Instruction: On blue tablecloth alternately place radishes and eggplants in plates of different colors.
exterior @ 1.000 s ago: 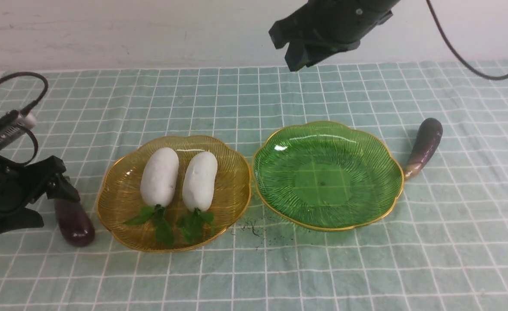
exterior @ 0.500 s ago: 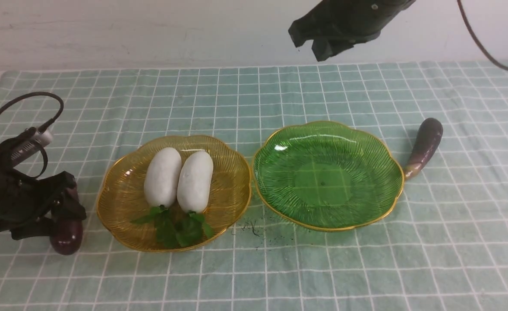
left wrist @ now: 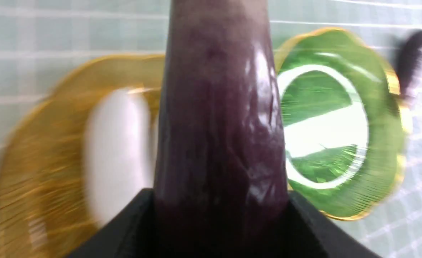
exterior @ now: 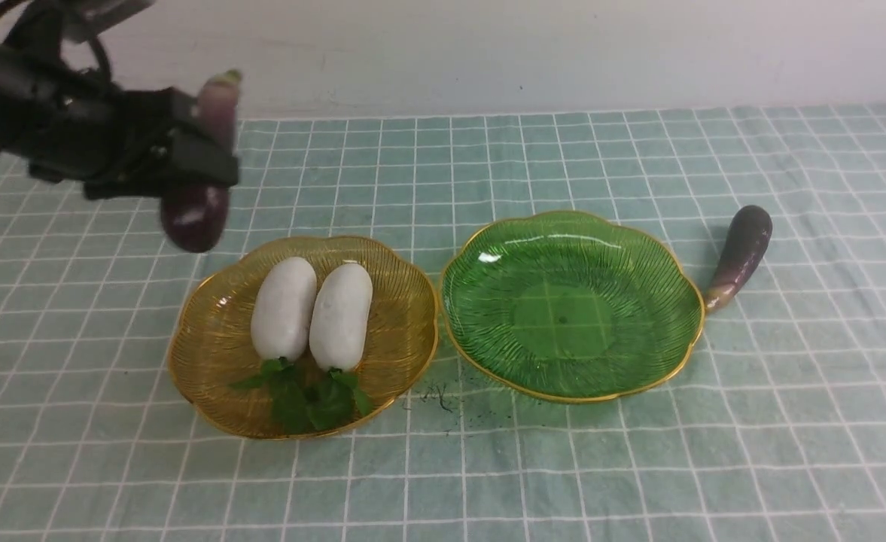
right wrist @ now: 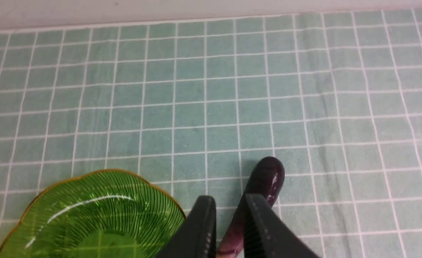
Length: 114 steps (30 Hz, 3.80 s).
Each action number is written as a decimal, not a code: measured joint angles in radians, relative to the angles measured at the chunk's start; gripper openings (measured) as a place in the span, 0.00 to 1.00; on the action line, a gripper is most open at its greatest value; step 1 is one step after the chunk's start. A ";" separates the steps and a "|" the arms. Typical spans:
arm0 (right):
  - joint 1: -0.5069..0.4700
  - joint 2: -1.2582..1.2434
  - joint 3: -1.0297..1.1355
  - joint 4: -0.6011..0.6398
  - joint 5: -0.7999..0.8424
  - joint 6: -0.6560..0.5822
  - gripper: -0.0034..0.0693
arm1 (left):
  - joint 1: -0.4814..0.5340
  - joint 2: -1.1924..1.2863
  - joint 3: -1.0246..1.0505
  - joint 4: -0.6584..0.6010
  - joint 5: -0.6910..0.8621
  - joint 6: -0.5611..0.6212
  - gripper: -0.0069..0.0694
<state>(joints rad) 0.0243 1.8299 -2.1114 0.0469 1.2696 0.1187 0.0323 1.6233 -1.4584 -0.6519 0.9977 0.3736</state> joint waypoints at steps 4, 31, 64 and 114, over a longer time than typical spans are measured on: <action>-0.109 0.054 0.007 0.134 0.000 -0.010 0.25 | -0.209 0.057 -0.066 -0.005 -0.074 -0.031 0.59; -0.155 0.598 0.014 0.356 -0.035 -0.085 0.82 | -0.490 0.491 -0.117 -0.120 -0.366 -0.063 0.91; 0.247 0.437 0.009 0.399 -0.020 -0.119 0.55 | -0.238 -0.700 0.296 0.547 0.121 -0.342 0.08; 0.251 -1.847 1.661 0.005 -1.018 -0.153 0.03 | -0.236 -1.250 0.863 0.505 -0.266 -0.388 0.08</action>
<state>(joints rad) 0.2756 -0.0176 -0.4505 0.0524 0.2513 -0.0345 -0.2035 0.3736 -0.5953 -0.1471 0.7318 -0.0144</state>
